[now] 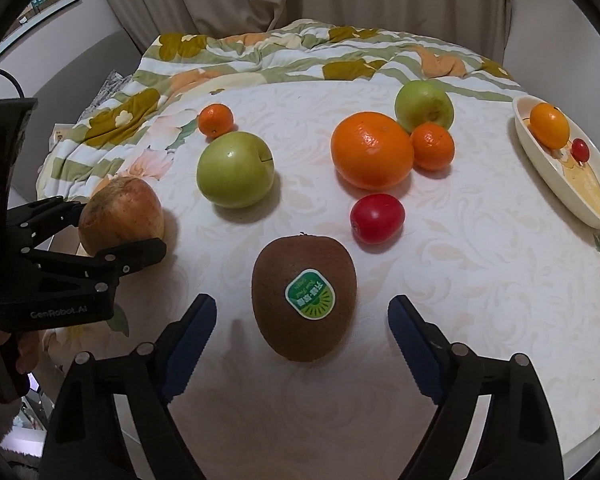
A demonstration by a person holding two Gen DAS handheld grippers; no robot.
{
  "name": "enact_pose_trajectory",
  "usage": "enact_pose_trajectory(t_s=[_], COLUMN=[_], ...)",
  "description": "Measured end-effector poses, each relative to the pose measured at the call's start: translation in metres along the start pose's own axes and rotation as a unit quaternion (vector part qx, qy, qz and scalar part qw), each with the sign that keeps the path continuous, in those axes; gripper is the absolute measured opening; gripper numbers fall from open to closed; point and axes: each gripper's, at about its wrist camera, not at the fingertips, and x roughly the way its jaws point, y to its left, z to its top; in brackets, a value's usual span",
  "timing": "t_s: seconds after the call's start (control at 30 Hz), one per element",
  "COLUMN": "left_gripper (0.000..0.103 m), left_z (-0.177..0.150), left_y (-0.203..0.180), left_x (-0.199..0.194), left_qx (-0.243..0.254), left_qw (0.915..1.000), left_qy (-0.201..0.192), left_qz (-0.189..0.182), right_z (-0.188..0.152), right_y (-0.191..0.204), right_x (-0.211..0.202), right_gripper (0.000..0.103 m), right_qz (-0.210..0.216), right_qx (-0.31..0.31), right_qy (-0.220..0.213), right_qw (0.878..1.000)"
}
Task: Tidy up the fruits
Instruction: 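Close the right gripper on the kiwi and lift it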
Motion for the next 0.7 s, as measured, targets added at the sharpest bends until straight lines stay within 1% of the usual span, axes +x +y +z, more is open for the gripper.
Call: enact_pose_trajectory(t_s=[0.1,0.2,0.47,0.67,0.7], left_gripper=[0.082,0.082,0.082,0.082,0.082], left_z=[0.000,-0.003,-0.012,-0.017,-0.018], left_y=[0.001,0.001,0.007,0.010,0.011], left_x=[-0.001,-0.002,-0.006,-0.009,-0.010], left_qx=[-0.002,-0.004,-0.020,-0.037,-0.041], left_qw=[1.0000,1.0000,0.9998,0.9993,0.9991], left_qy=[-0.001,0.000,0.001,-0.001,-0.001], left_qz=[-0.001,0.004,0.004,0.007,0.007], right_z=[0.002,0.003,0.006,0.009,0.010], right_y=[0.002,0.003,0.006,0.009,0.007], right_x=[0.004,0.007,0.011,0.012,0.012], right_gripper=[0.075,0.073,0.070,0.049,0.049], right_qz=[0.002,0.002,-0.003,-0.014,-0.010], right_qx=[-0.003,-0.006,-0.016,-0.032,-0.032], right_qy=[0.005,0.008,0.010,0.008,0.010], right_qw=[1.000,1.000,1.000,0.999,0.999])
